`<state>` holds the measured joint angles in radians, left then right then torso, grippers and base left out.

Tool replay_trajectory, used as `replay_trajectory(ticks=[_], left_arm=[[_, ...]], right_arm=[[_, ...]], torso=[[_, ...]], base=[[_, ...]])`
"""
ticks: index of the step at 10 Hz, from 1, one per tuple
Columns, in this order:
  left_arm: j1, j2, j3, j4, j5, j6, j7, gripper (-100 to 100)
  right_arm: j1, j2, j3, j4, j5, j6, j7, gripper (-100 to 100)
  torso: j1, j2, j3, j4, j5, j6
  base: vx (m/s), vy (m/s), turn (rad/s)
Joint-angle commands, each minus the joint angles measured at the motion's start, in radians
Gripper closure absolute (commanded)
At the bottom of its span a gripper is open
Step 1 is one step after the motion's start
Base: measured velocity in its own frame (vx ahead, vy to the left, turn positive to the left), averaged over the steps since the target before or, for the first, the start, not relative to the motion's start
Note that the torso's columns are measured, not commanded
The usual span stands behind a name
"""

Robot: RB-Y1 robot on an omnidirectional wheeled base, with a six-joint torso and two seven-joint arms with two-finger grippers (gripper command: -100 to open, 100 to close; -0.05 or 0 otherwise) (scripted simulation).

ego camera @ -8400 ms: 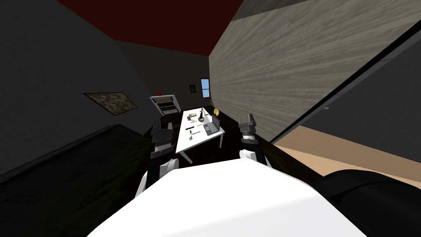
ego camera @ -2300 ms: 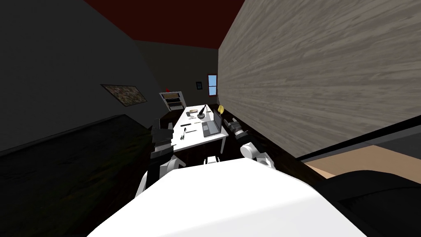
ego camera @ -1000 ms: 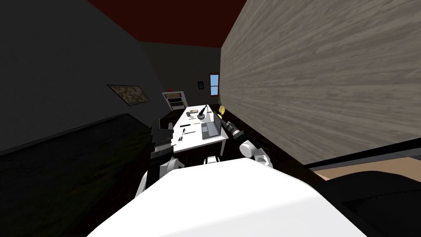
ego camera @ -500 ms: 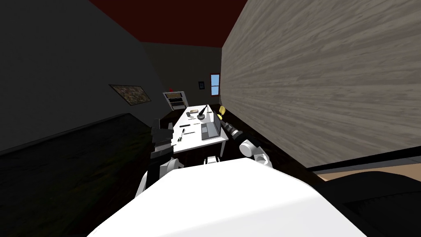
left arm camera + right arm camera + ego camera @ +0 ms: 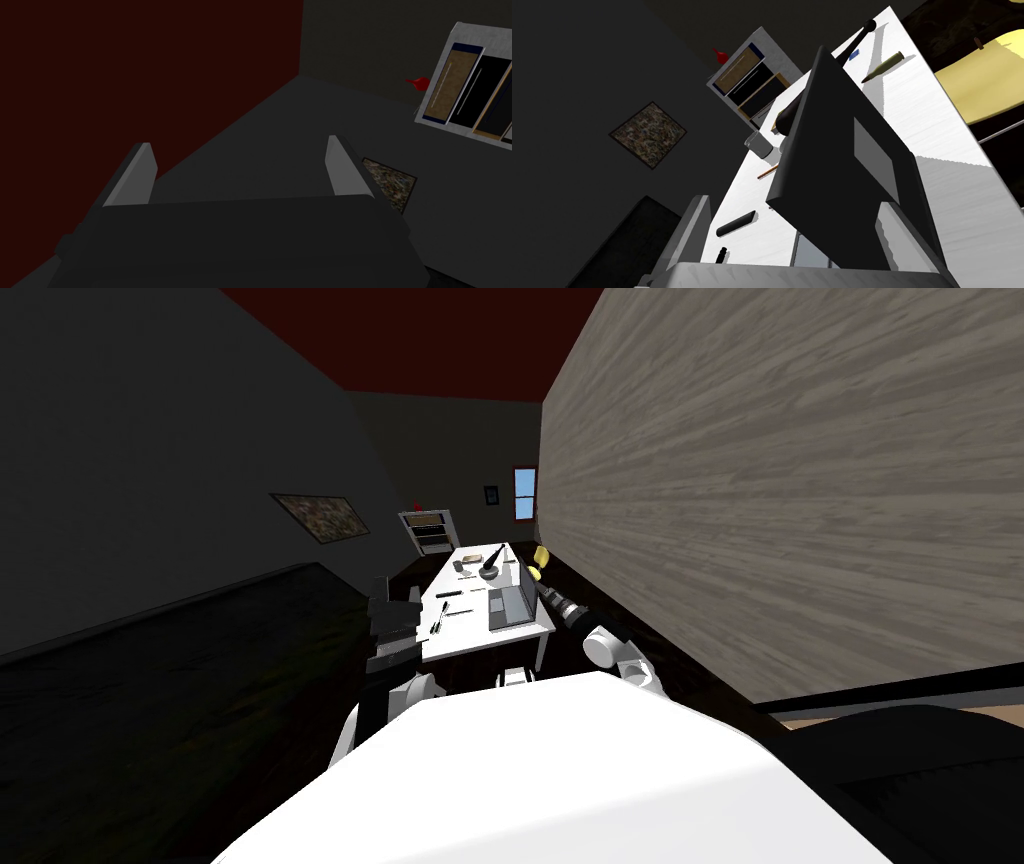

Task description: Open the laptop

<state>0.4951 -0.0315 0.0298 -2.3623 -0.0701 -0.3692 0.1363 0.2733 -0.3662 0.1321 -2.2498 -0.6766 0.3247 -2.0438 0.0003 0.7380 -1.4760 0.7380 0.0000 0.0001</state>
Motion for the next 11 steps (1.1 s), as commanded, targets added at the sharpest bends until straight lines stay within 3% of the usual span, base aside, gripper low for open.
replay_trajectory(ticks=[1, 4, 7, 8, 11], left_arm=[[0.0, 0.0, 0.0, 0.0, 0.0, 0.0, 0.0, 0], [0.0, 0.0, 0.0, 0.0, 0.0, 0.0, 0.0, 0], [0.0, 0.0, 0.0, 0.0, 0.0, 0.0, 0.0, 0], [0.0, 0.0, 0.0, 0.0, 0.0, 0.0, 0.0, 0], [0.0, 0.0, 0.0, 0.0, 0.0, 0.0, 0.0, 0]], right_arm=[[-0.008, -0.023, 0.006, 0.002, -0.019, 0.027, -0.073, -100], [-0.015, -0.051, 0.01, 0.002, -0.036, 0.049, -0.13, -100], [-0.014, -0.051, 0.004, -0.003, -0.035, 0.049, -0.126, -100], [-0.014, -0.051, 0.003, -0.004, -0.035, 0.05, -0.127, 100], [-0.036, -0.107, -0.019, -0.011, 0.006, 0.104, -0.083, 100]], torso=[[0.0, 0.0, 0.0, 0.0, 0.0, 0.0], [0.0, 0.0, 0.0, 0.0, 0.0, 0.0], [0.004, -0.003, -0.001, -0.001, 0.001, 0.0], [0.001, -0.001, -0.001, 0.0, 0.001, 0.0], [0.005, -0.003, 0.0, -0.005, 0.0, -0.002]], base=[[0.033, -0.029, 0.032], [0.036, -0.028, 0.02], [0.056, 0.026, -0.003], [0.009, 0.006, 0.002], [-0.02, 0.133, -0.022]])
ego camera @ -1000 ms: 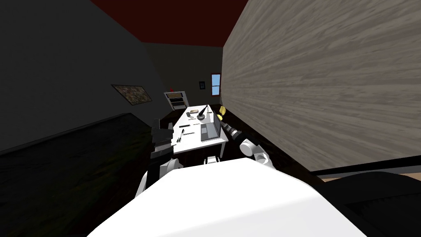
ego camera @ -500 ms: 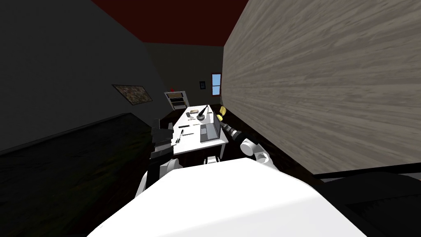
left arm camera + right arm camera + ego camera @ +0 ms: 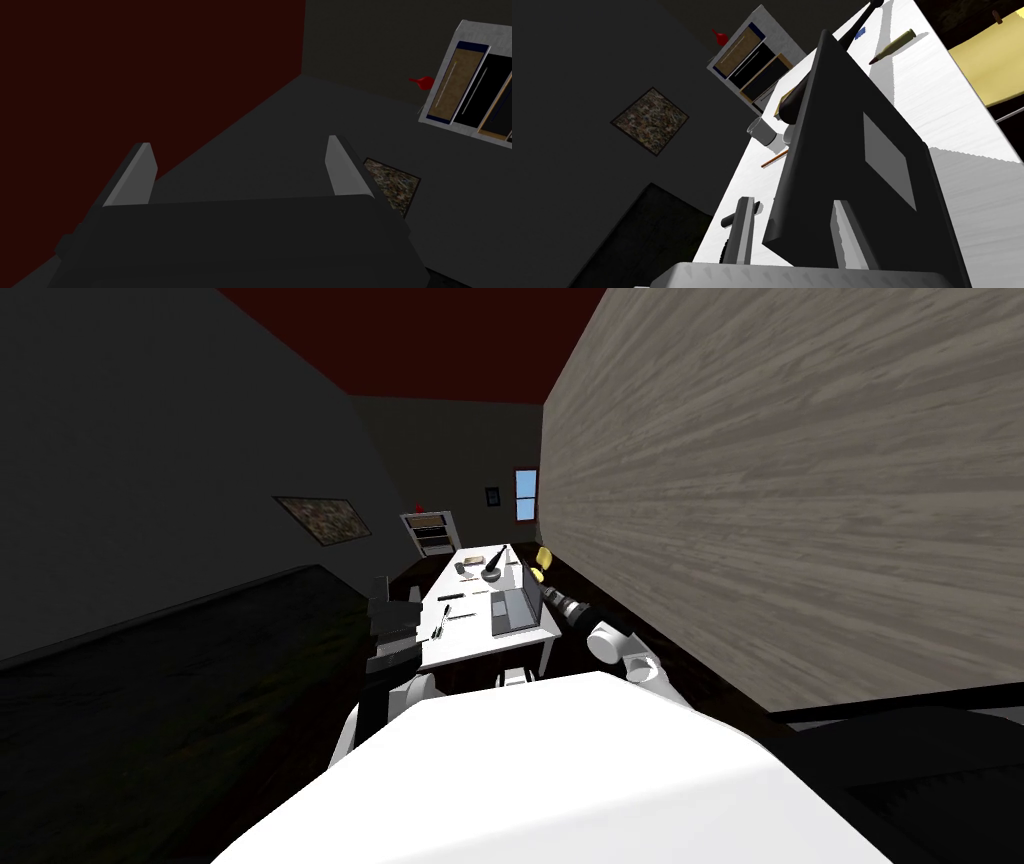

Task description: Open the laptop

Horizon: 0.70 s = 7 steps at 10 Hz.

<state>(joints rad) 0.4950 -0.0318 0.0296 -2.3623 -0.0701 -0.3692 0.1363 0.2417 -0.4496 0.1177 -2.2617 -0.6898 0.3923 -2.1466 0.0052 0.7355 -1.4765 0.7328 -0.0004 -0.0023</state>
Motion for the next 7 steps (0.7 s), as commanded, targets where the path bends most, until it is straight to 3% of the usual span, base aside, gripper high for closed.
replay_trajectory(ticks=[1, 5, 7], left_arm=[[0.0, 0.0, 0.0, 0.0, 0.0, 0.0, 0.0, 0], [0.0, 0.0, 0.0, 0.0, 0.0, 0.0, 0.0, 0], [0.0, 0.0, 0.0, 0.0, 0.0, 0.0, 0.0, 0]], right_arm=[[-0.01, -0.037, -0.01, -0.001, 0.029, 0.05, 0.031, 100], [-0.032, -0.093, -0.033, -0.008, 0.07, 0.105, 0.076, 100], [-0.041, -0.09, -0.034, 0.01, 0.078, 0.103, 0.099, 100]], torso=[[0.002, 0.0, 0.0, -0.001, 0.0, -0.002], [-0.003, -0.001, -0.001, 0.001, -0.001, 0.0], [-0.01, 0.001, -0.001, 0.004, -0.001, 0.002]], base=[[-0.021, 0.144, -0.012], [-0.026, 0.136, 0.007], [-0.005, 0.07, 0.012]])
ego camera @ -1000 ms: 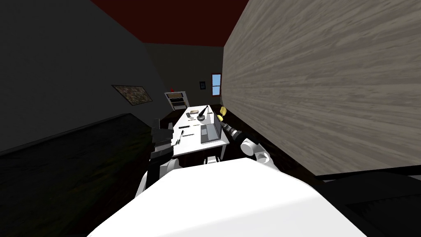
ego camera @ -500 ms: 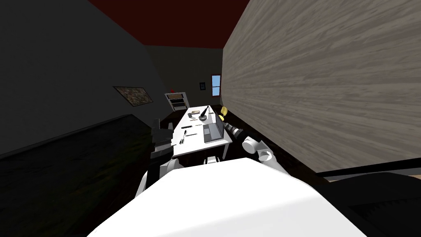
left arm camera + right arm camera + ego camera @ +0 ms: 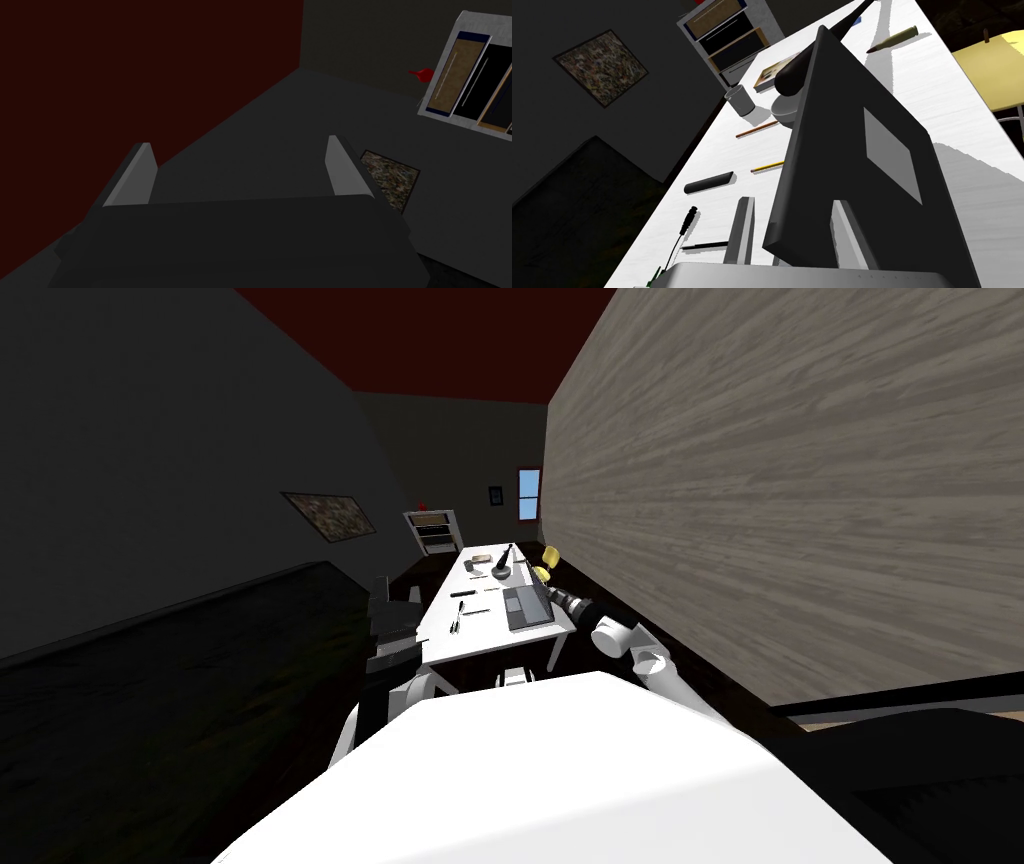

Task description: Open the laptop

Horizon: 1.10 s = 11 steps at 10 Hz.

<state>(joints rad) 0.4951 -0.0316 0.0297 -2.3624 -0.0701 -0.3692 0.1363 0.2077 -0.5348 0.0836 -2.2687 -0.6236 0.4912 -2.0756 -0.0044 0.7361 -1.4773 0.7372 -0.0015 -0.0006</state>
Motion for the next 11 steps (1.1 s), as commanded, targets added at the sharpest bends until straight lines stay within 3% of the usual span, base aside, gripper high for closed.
replay_trajectory(ticks=[1, 9, 10, 11], left_arm=[[0.0, 0.0, 0.0, 0.0, 0.0, 0.0, 0.0, 0], [0.0, 0.0, 0.0, 0.0, 0.0, 0.0, 0.0, 0], [0.0, 0.0, 0.0, 0.0, 0.0, 0.0, 0.0, 0], [0.0, 0.0, 0.0, 0.0, 0.0, 0.0, 0.0, 0]], right_arm=[[-0.015, -0.01, 0.0, 0.034, 0.024, 0.008, 0.056, 100], [-0.073, -0.048, 0.001, 0.172, 0.12, 0.038, 0.281, 100], [-0.062, -0.049, 0.001, 0.158, 0.11, 0.03, 0.261, 100], [-0.045, -0.099, -0.003, 0.212, 0.061, -0.019, 0.315, 100]], torso=[[0.0, 0.002, 0.001, 0.001, 0.0, 0.001], [0.003, -0.001, -0.001, -0.001, 0.001, 0.0], [0.003, -0.001, 0.0, 0.0, 0.001, 0.0], [0.001, 0.001, 0.0, 0.001, 0.001, 0.001]], base=[[-0.033, 0.102, 0.052], [-0.045, 0.128, 0.037], [-0.017, 0.051, 0.002], [-0.101, 0.039, 0.324]])
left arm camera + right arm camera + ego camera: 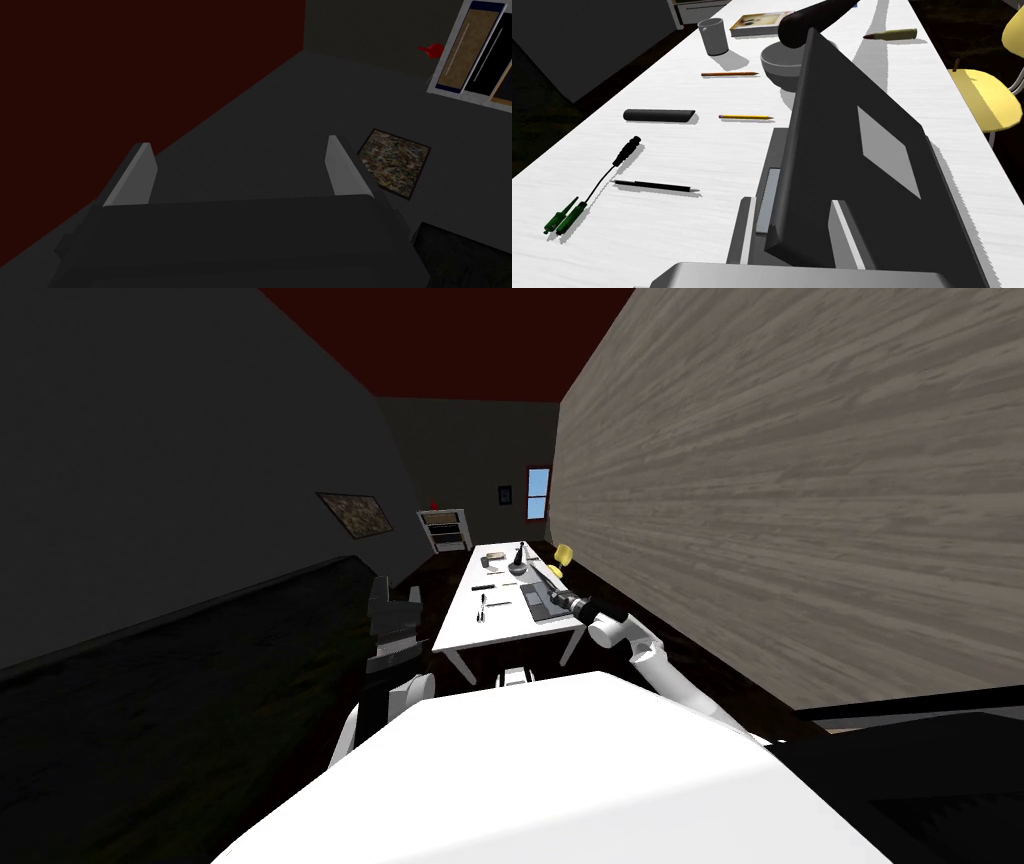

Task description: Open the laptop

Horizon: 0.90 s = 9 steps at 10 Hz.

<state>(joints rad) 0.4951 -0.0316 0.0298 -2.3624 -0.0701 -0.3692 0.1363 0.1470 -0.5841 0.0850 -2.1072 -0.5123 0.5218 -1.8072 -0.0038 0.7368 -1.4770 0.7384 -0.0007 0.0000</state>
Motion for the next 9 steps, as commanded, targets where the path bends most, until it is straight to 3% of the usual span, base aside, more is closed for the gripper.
replay_trajectory(ticks=[1, 2, 3, 4, 5, 6, 9], left_arm=[[0.0, 0.0, 0.0, 0.0, 0.0, 0.0, 0.0, 0], [0.0, 0.0, 0.0, 0.0, 0.0, 0.0, 0.0, 0], [0.0, 0.0, 0.0, 0.0, 0.0, 0.0, 0.0, 0], [0.0, 0.0, 0.0, 0.0, 0.0, 0.0, 0.0, 0], [0.0, 0.0, 0.0, 0.0, 0.0, 0.0, 0.0, 0], [0.0, 0.0, 0.0, 0.0, 0.0, 0.0, 0.0, 0], [0.0, 0.0, 0.0, 0.0, 0.0, 0.0, 0.0, 0]], right_arm=[[0.016, -0.055, -0.004, 0.087, -0.078, -0.071, 0.046, 100], [0.016, -0.055, -0.004, 0.111, -0.084, -0.071, 0.046, 100], [0.032, -0.09, -0.008, 0.136, -0.112, -0.117, 0.092, 100], [0.032, -0.109, -0.008, 0.168, -0.139, -0.141, 0.092, 100], [0.032, -0.109, -0.008, 0.204, -0.168, -0.141, 0.092, 100], [0.022, -0.145, -0.014, 0.166, -0.168, -0.125, 0.066, -100], [0.023, -0.187, -0.029, 0.119, -0.177, -0.095, 0.025, -100]], torso=[[0.001, 0.002, 0.002, -0.002, -0.002, -0.003], [0.004, 0.002, 0.002, -0.003, -0.002, -0.004], [0.004, -0.001, 0.0, -0.004, -0.001, 0.001], [0.005, 0.0, 0.0, -0.003, -0.001, -0.002], [0.005, 0.0, 0.0, -0.002, 0.001, -0.001], [0.001, -0.002, -0.001, -0.002, 0.0, 0.002], [0.002, -0.001, 0.0, -0.001, 0.0, 0.0]], base=[[-0.147, 0.035, 0.424], [-0.077, 0.029, 0.161], [-0.12, 0.064, 0.387], [-0.124, 0.078, 0.342], [-0.06, 0.05, 0.095], [-0.007, 0.034, -0.051], [0.03, 0.015, -0.051]])
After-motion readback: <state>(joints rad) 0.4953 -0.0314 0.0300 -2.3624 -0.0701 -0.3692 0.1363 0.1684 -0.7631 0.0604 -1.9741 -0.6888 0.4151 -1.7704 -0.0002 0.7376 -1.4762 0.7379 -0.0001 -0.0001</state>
